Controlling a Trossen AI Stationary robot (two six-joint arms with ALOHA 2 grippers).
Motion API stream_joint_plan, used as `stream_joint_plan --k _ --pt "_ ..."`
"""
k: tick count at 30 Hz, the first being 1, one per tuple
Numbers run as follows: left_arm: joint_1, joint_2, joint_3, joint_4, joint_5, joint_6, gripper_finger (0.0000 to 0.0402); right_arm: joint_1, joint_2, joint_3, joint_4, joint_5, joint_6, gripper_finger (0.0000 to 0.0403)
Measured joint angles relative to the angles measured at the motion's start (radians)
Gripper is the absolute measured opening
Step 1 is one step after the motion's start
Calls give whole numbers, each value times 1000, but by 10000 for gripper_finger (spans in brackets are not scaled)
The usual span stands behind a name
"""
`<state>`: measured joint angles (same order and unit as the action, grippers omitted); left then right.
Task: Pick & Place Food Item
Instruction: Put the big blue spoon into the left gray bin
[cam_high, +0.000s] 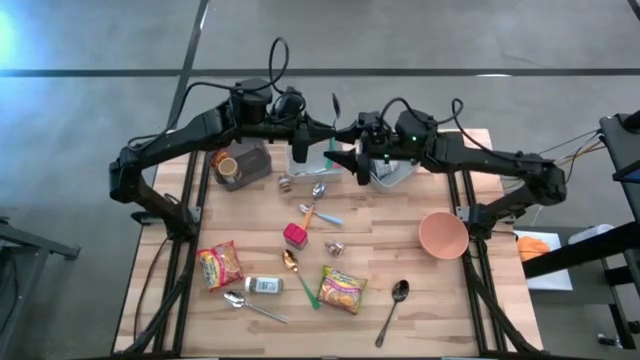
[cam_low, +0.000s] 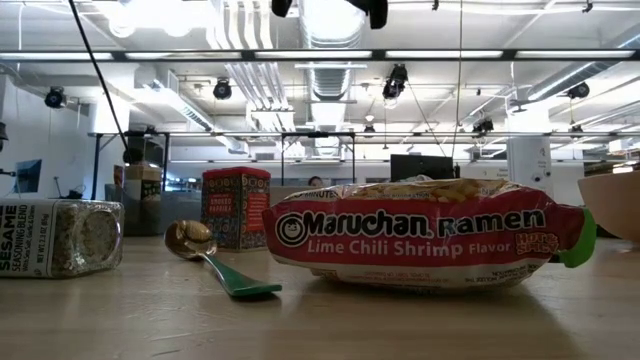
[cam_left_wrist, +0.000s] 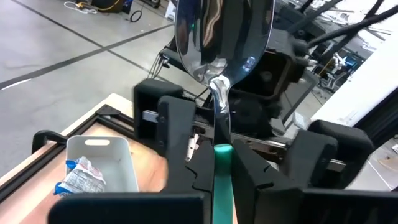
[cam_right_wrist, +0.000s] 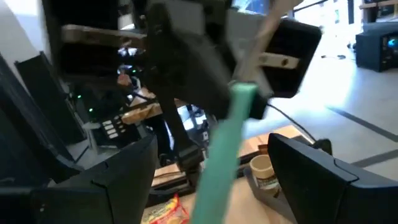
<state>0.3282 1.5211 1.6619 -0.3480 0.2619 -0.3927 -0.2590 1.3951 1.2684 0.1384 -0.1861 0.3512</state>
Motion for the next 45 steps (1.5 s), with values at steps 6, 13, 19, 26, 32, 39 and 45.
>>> stream_joint_plan --k 6,13,19,26,32,39,45 --pt "0 0 0 3 0 4 20 0 17 19 -8 2 0 232" --pt "0 0 0 -8 -8 23 20 -2 17 19 -34 1 11 93" --pt "0 0 0 -19 -33 12 36 -1 15 19 -58 5 17 51" --pt "0 -2 0 -17 -31 -36 124 -1 14 19 -77 1 9 51" --pt "2 -13 0 -18 -13 -62 207 -6 14 34 -130 1 -18 51" --pt "25 -87 0 -46 -20 -124 279 -59 14 116 -244 2 -67 51" --pt "22 -167 0 -129 -38 -140 295 -161 75 204 -404 -15 -96 51"
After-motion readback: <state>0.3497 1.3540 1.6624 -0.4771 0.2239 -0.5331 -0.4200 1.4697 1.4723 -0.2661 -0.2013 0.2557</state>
